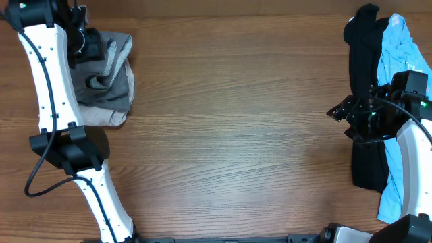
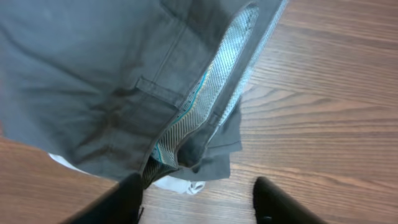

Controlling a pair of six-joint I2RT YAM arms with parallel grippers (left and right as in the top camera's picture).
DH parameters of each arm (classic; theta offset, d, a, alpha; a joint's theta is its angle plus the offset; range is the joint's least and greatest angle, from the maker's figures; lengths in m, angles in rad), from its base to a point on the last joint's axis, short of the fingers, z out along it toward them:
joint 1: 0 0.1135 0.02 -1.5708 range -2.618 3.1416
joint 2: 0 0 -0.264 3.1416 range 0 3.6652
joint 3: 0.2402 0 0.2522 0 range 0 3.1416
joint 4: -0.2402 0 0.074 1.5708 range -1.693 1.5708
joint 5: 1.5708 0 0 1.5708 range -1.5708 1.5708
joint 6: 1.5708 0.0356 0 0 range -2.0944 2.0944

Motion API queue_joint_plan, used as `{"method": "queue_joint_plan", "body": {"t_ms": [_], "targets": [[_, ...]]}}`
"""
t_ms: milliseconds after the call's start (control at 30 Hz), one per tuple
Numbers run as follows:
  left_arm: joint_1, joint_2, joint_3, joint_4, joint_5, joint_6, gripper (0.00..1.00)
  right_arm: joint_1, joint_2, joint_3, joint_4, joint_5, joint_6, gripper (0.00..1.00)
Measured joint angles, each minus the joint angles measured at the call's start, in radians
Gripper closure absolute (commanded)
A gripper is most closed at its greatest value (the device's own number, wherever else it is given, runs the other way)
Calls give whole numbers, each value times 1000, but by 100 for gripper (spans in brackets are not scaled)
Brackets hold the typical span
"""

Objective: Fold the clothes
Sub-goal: 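Release and press the shorts flat on the stack with the left gripper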

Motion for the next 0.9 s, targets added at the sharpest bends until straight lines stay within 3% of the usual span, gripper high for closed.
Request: {"method": "queue_joint_plan", "body": {"t_ms": [33, 300, 567, 767, 800, 900], "targets": [[1, 2, -19, 9, -3, -8, 96, 0, 0, 0, -1, 0, 0, 23], [32, 7, -358, 189, -18, -26, 96, 0, 0, 0, -9, 0, -3, 23], [19, 5, -687, 472, 3, -26, 96, 0, 0, 0, -10, 0, -3, 23], [9, -14, -718, 501, -6, -26, 96, 0, 0, 0, -10, 0, -3, 22], [9, -15, -711, 490, -6, -26, 96, 0, 0, 0, -9, 0, -3, 4], [-5, -19, -593, 363, 9, -26, 85, 0, 0, 3, 25, 2, -50, 0]]}}
